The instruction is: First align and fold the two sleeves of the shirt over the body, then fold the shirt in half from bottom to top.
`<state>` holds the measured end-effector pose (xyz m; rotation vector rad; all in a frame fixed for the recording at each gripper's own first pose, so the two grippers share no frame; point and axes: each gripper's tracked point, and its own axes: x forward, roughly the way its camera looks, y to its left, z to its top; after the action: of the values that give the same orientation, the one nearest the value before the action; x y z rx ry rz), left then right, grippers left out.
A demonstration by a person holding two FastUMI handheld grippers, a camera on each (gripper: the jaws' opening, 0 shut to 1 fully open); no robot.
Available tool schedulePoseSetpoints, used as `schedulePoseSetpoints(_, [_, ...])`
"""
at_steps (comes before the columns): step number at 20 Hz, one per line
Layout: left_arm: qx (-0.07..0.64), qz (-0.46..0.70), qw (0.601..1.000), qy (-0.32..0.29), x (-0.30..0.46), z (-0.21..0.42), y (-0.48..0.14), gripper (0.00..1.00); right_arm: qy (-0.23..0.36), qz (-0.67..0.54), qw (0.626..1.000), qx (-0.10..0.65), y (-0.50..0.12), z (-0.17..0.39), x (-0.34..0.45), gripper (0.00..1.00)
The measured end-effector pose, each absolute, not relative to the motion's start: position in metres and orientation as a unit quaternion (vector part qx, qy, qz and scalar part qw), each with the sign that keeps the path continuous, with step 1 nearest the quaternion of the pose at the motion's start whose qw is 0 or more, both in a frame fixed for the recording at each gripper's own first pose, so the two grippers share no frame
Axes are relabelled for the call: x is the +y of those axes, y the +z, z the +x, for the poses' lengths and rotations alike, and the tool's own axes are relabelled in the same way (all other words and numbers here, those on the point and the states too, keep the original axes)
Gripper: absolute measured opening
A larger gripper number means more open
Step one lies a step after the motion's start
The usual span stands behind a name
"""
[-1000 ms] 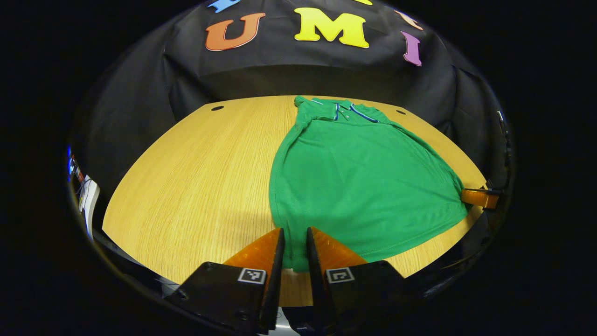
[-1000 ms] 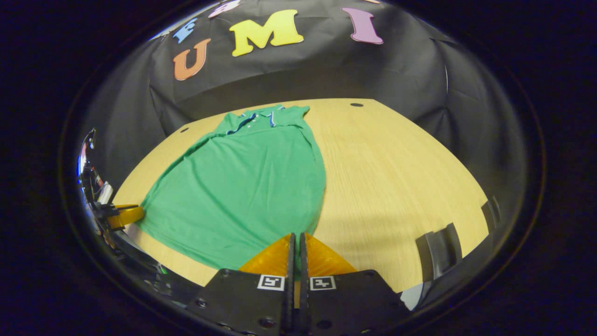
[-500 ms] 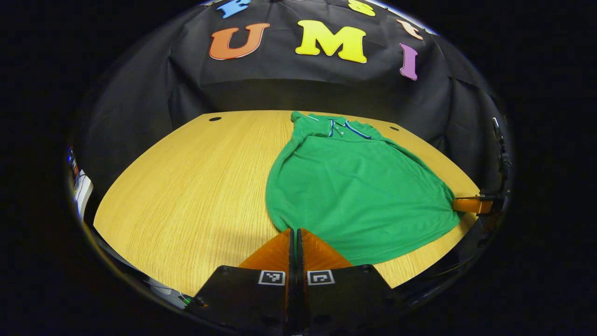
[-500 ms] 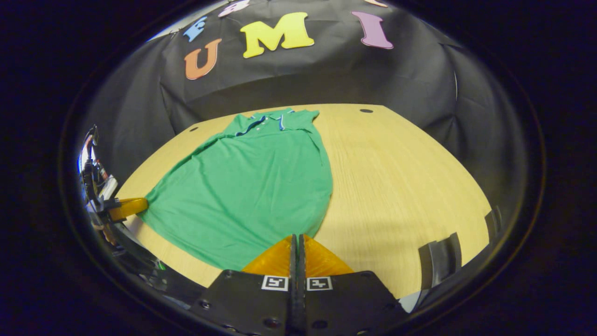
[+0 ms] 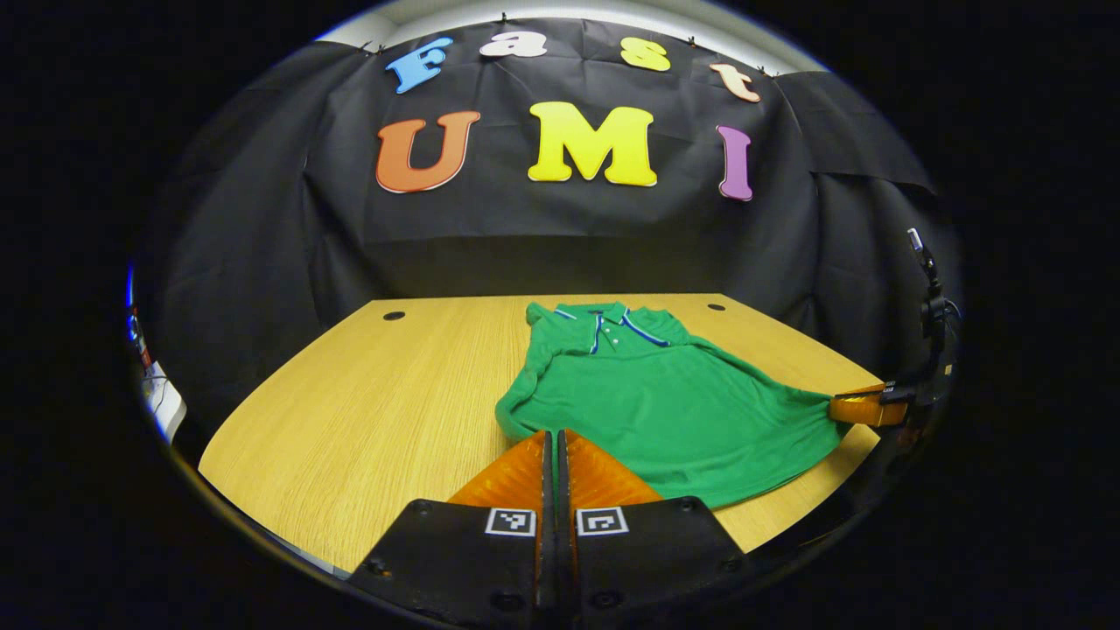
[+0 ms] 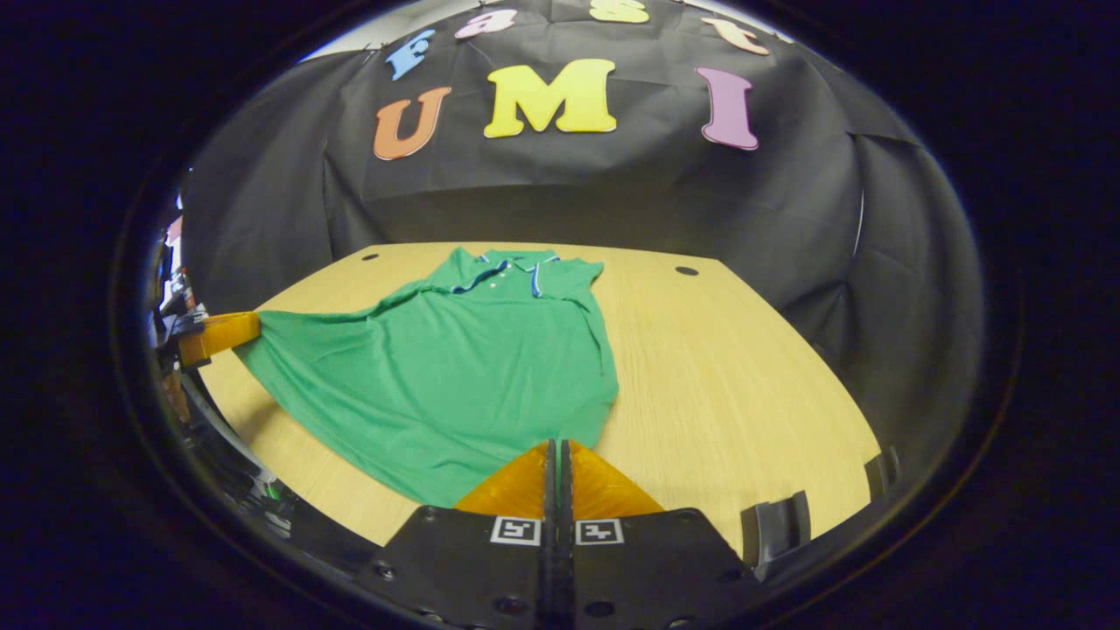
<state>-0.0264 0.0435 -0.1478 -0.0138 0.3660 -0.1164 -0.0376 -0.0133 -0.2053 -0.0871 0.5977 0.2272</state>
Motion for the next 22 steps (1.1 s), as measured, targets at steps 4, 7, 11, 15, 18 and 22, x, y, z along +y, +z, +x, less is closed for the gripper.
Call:
schedulePoseSetpoints(4, [0.146, -0.008, 0.987, -0.063, 0.042, 0.008, -0.12, 0.03, 0.111, -0.02, 0.955, 0.276, -0.174, -0.01, -0.013, 0.0])
schedulePoseSetpoints(7, [0.129, -0.013, 0.99, -0.063, 0.042, 0.03, -0.101, 0.03, 0.106, -0.012, 0.96, 0.257, -0.147, 0.017, -0.014, 0.0])
schedulePoseSetpoints(11, [0.116, -0.024, 0.991, -0.056, 0.047, 0.064, -0.083, 0.03, 0.11, -0.005, 0.965, 0.239, -0.117, 0.056, -0.004, 0.0])
schedulePoseSetpoints(15, [0.107, -0.018, 0.993, -0.052, 0.053, 0.106, -0.073, 0.03, 0.111, -0.008, 0.967, 0.229, -0.102, 0.106, 0.009, 0.0])
schedulePoseSetpoints(18, [0.1, -0.011, 0.994, -0.046, 0.057, 0.141, -0.068, 0.03, 0.116, -0.01, 0.968, 0.221, -0.093, 0.145, 0.024, 0.0])
schedulePoseSetpoints(22, [0.085, -0.018, 0.995, -0.043, 0.056, 0.189, -0.062, 0.03, 0.117, -0.011, 0.972, 0.205, -0.079, 0.199, 0.036, 0.0])
